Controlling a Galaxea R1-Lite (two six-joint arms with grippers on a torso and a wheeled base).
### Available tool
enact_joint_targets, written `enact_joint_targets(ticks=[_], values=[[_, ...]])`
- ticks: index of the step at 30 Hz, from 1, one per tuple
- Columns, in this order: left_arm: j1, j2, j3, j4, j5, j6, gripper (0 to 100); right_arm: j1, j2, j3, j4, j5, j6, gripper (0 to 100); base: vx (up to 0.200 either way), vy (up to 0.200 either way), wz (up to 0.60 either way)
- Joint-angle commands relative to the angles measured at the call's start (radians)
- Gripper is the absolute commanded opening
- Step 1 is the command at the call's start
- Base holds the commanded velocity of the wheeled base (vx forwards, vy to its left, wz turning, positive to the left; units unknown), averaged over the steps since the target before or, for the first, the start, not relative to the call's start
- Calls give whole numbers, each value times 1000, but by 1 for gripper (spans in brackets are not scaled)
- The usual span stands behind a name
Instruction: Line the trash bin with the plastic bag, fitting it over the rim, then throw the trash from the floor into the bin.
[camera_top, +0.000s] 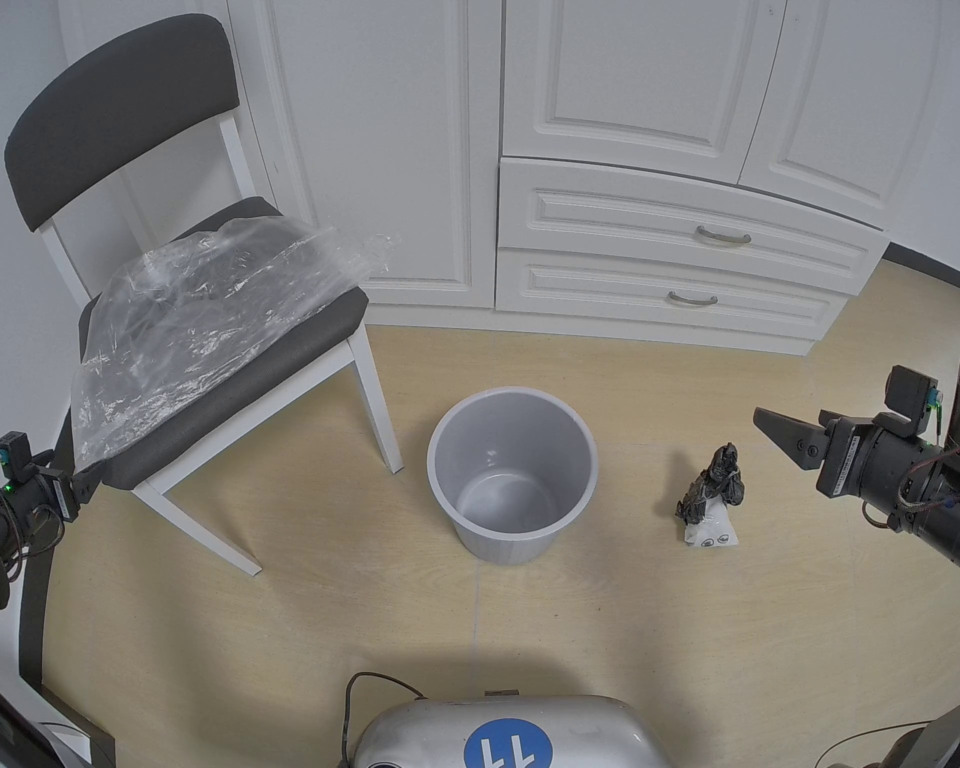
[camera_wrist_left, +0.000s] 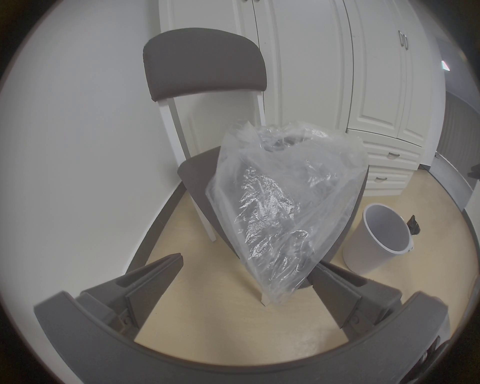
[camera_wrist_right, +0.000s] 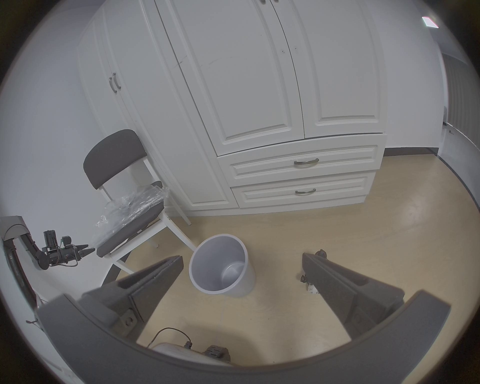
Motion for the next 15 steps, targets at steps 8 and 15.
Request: enact_joint_targets(ticks=[8, 15], values=[[9, -21, -5, 10, -39, -7, 100, 2, -2, 1, -1, 0, 0, 100, 0, 0, 0], [9, 14, -15, 13, -79, -13, 100, 2, 0, 1, 1, 0, 0, 100, 0, 0, 0]])
